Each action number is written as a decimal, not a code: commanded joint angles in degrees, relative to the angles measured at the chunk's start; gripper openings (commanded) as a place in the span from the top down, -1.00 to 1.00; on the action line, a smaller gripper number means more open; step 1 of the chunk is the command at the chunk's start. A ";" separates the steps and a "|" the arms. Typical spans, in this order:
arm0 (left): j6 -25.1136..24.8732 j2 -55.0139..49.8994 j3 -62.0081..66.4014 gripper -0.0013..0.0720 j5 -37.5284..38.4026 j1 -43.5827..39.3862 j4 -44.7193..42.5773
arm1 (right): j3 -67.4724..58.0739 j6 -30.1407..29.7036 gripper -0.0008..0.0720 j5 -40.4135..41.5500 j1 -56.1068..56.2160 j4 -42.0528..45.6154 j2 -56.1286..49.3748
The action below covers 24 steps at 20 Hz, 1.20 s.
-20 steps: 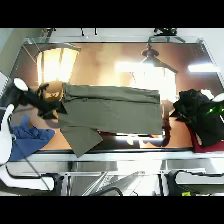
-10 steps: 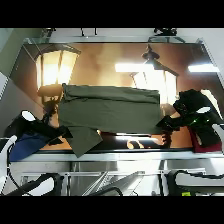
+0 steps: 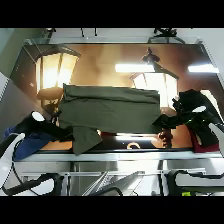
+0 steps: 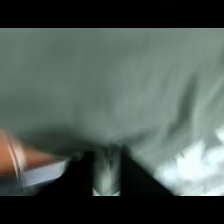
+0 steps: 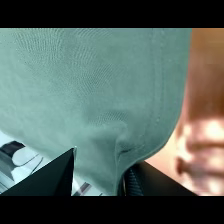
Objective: Fold the shirts.
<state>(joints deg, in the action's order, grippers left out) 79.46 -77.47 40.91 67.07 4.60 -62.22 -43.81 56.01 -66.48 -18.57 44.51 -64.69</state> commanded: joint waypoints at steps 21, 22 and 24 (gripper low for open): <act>4.83 8.66 15.58 0.92 15.02 -6.19 -8.26 | -4.63 2.23 0.93 -10.05 -15.23 1.79 2.71; 4.85 8.66 16.52 0.92 13.18 -6.29 -8.24 | -4.81 1.68 0.93 -9.92 -15.23 0.35 2.67; 5.25 8.63 20.48 0.92 10.14 -6.27 -8.13 | -6.27 -0.50 0.93 -9.84 -14.99 -3.87 2.47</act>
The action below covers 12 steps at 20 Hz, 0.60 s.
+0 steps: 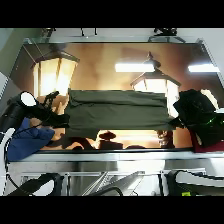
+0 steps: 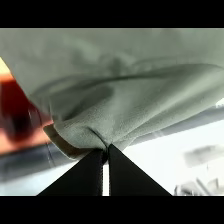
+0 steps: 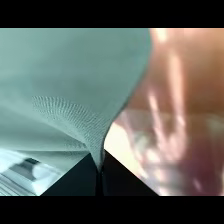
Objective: Fold the shirts.
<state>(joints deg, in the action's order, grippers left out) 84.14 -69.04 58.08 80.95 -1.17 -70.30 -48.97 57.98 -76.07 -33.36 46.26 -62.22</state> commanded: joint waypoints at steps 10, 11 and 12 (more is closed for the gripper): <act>0.72 -19.23 33.62 0.92 -12.17 -2.49 -0.15 | -17.33 -1.66 0.92 18.64 13.73 -6.84 -8.44; 0.46 -21.92 36.44 0.92 -11.91 -2.47 -0.15 | -17.35 -1.73 0.92 19.76 14.25 -6.82 -9.77; -0.20 -24.63 38.88 0.92 -11.41 -2.47 -0.15 | -17.35 -1.90 0.92 20.39 14.53 -6.80 -11.13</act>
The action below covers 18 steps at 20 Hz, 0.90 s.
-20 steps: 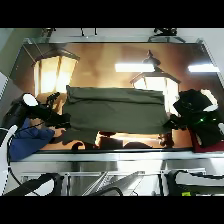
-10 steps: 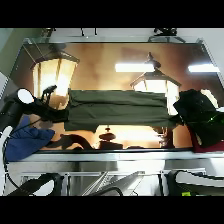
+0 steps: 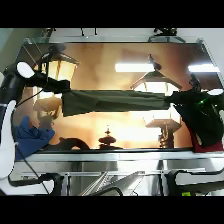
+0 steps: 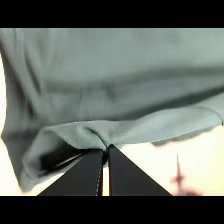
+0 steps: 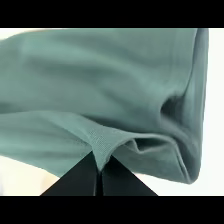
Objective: Fold the shirts.
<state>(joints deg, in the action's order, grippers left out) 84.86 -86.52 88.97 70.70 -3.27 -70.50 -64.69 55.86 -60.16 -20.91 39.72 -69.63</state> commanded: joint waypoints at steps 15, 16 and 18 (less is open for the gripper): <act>-2.32 -27.93 28.83 -0.89 -0.92 -2.49 0.11 | -6.16 -1.14 -0.46 5.81 2.36 9.75 -3.48; -2.29 -27.41 28.83 -0.89 -0.11 -1.95 0.11 | -7.54 1.38 -0.46 5.73 2.29 12.35 -3.74; -2.29 -26.56 28.83 -0.88 3.19 -1.40 0.11 | -8.59 3.10 -0.48 5.42 2.32 12.63 -5.11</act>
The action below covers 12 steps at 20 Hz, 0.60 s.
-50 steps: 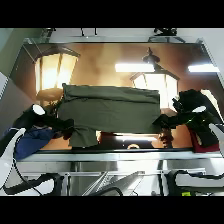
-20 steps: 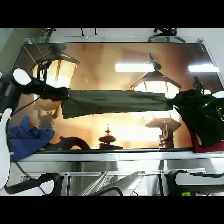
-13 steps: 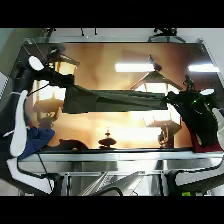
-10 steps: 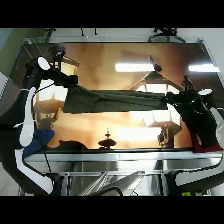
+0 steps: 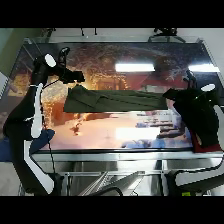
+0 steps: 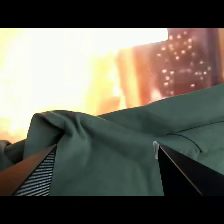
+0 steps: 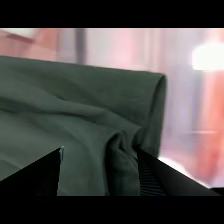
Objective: Fold the shirts.
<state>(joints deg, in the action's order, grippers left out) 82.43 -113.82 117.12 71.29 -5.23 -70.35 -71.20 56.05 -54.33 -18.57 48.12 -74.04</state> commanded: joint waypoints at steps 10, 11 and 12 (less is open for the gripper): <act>0.07 1.09 0.61 -0.81 12.72 -0.04 17.16 | -2.49 -5.57 0.07 -7.45 0.04 -4.83 -10.71; 0.04 1.03 0.61 -0.81 12.50 -1.07 18.56 | -2.51 -7.56 0.22 -7.69 0.09 -7.50 -10.75; 0.07 0.87 0.48 -0.80 12.44 -2.36 19.04 | -2.62 -9.35 0.69 -7.98 0.09 -9.92 -10.71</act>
<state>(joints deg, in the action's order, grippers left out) 82.50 -112.73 117.71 83.09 -5.63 -57.43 -73.65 52.60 -60.64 -18.52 44.51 -83.90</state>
